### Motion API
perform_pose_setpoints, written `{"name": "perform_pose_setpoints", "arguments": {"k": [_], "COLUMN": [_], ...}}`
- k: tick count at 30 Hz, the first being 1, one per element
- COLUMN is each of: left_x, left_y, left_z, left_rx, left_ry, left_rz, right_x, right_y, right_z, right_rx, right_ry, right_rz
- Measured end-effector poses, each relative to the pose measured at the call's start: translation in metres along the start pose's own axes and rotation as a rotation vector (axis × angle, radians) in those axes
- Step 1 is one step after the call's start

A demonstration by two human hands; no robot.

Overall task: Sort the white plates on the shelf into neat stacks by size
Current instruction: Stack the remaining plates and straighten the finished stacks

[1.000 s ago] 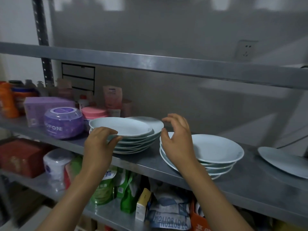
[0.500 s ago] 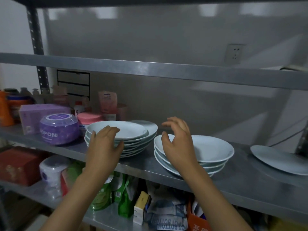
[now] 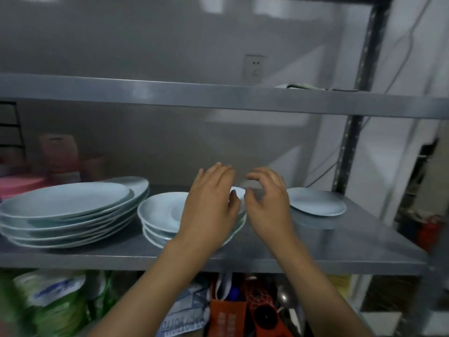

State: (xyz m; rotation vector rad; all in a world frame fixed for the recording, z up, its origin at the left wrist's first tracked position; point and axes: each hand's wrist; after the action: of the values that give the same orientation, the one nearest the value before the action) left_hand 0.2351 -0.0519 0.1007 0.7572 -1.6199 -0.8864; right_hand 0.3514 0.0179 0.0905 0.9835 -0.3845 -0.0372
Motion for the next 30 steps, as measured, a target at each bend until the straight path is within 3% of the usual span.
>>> {"name": "perform_pose_setpoints", "arguments": {"k": [8,19,24,30], "left_x": [-0.076,-0.175,-0.197,-0.197], "left_y": [0.002,-0.007,-0.009,-0.014], "left_z": [-0.062,-0.058,-0.053,-0.052], "left_rx": [-0.119,0.036,-0.014,-0.030], "left_ry": [-0.127,-0.218,-0.204,-0.203], "left_rz": [0.097,0.284,0.334,0.335], "right_x": [0.073,0.089,0.079,0.076], "right_y": [-0.010,-0.008,-0.003,-0.005], "right_z": [-0.109,-0.216,-0.233,-0.238], "right_rx": [-0.187,-0.375,-0.397,-0.409], "right_ry": [-0.116,-0.514,-0.665,-0.664], "right_rz": [-0.100,0.254,0.371,0.329]}}
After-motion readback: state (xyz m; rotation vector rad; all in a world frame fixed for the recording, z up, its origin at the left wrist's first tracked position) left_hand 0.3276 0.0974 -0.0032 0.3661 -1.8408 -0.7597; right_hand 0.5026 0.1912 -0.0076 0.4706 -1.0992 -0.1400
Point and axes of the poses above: each hand's wrist, its own y-axis towards the middle knuckle, its own x-axis out of the back of the hand, z = x × y, and after that the axes turned 3 degrees about y, right-handed
